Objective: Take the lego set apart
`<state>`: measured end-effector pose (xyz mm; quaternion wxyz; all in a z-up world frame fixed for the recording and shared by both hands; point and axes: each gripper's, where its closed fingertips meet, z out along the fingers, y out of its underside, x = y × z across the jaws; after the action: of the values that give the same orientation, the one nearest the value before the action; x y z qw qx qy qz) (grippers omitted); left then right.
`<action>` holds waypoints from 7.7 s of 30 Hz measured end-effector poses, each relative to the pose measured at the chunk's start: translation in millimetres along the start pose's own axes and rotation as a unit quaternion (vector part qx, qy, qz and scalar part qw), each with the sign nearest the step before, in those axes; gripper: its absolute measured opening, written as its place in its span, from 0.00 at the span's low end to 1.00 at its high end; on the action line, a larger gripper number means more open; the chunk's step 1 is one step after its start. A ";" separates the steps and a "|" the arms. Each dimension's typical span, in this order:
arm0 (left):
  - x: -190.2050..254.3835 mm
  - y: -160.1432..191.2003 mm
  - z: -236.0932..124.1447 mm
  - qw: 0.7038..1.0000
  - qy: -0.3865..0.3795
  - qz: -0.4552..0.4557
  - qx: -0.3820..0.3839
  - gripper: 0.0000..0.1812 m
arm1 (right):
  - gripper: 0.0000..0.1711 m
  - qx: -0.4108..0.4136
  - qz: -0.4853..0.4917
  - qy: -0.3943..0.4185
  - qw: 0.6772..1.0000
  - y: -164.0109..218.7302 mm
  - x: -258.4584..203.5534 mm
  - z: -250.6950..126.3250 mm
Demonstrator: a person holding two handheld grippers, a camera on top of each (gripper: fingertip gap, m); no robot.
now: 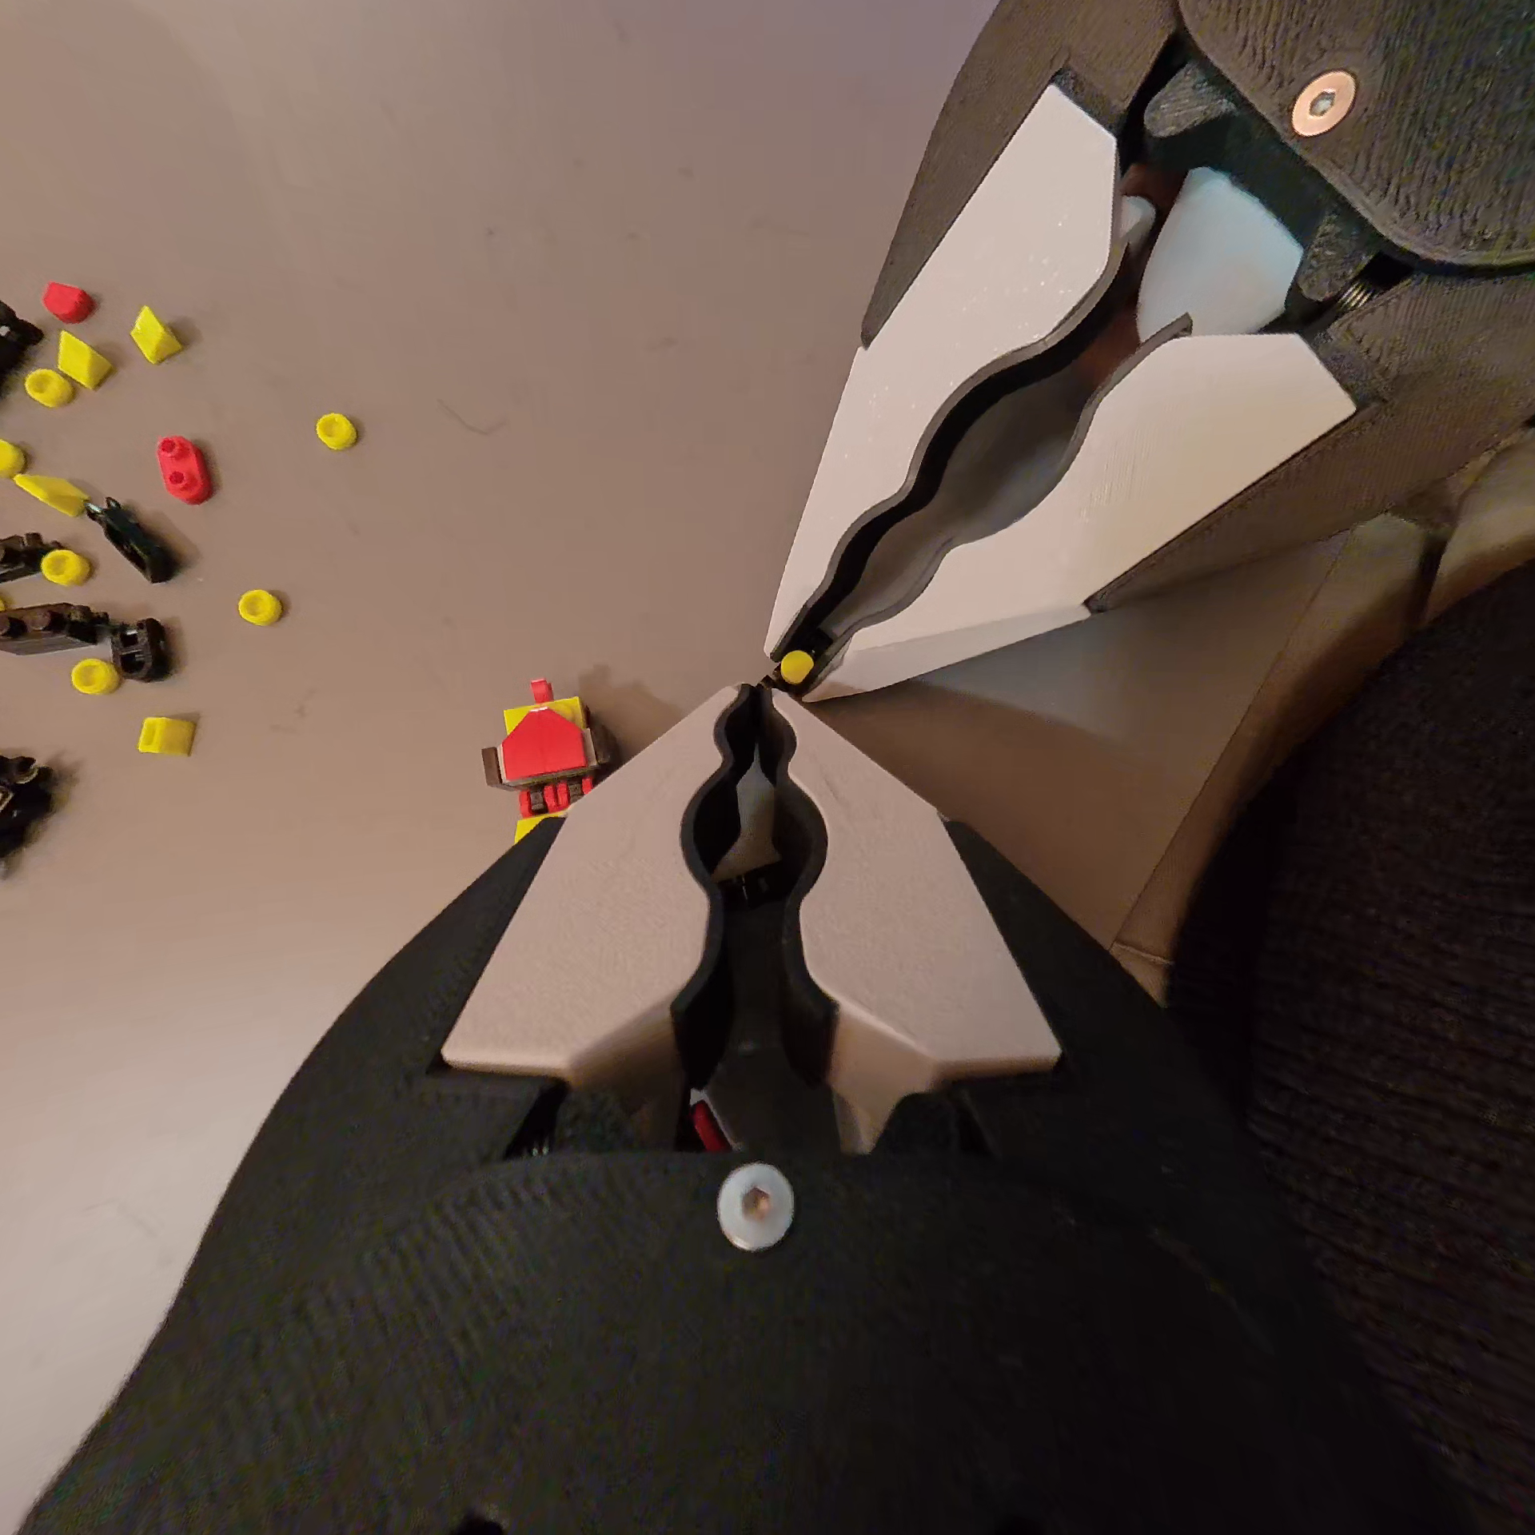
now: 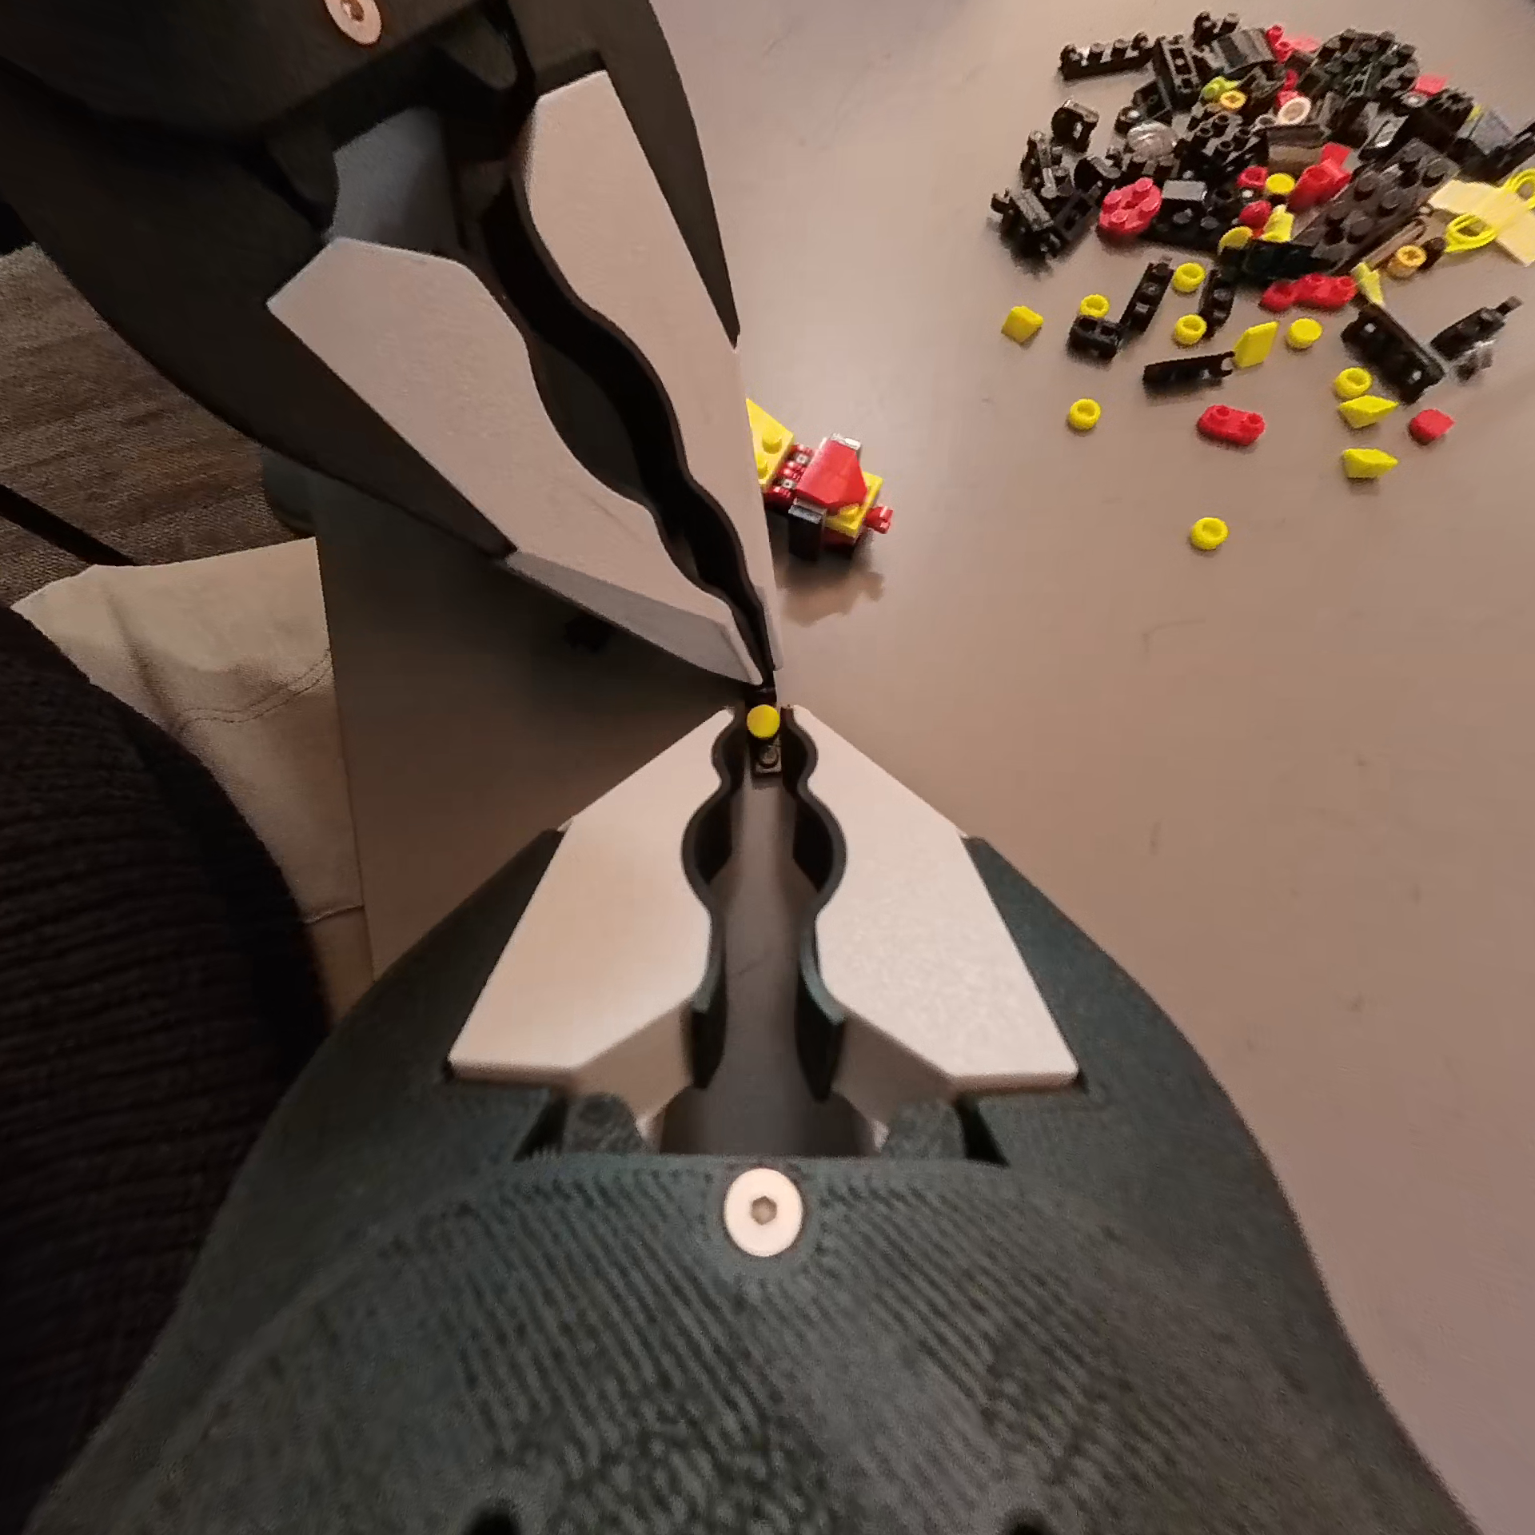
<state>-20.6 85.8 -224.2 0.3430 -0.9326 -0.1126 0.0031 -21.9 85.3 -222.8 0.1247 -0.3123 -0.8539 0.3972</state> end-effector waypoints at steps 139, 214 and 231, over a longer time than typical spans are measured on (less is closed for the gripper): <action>-37.6 5.3 -17.0 0.992 -0.100 0.005 0.071 0.10 | 0.13 0.126 -0.012 0.055 0.990 -19.9 11.3 -45.4; -72.2 11.9 -20.7 0.969 -0.144 -0.180 0.089 0.08 | 0.04 0.237 0.392 -0.160 0.874 -29.5 44.9 -64.8; -63.6 -17.9 -37.3 0.967 -0.156 -0.128 0.153 0.24 | 0.04 0.174 0.378 -0.207 0.886 -17.6 20.6 -48.3</action>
<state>-83.3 61.7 -188.7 0.4571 -0.8348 -0.2815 0.1218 -23.1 118.7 -178.7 -0.1620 -0.4953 -0.5949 0.6120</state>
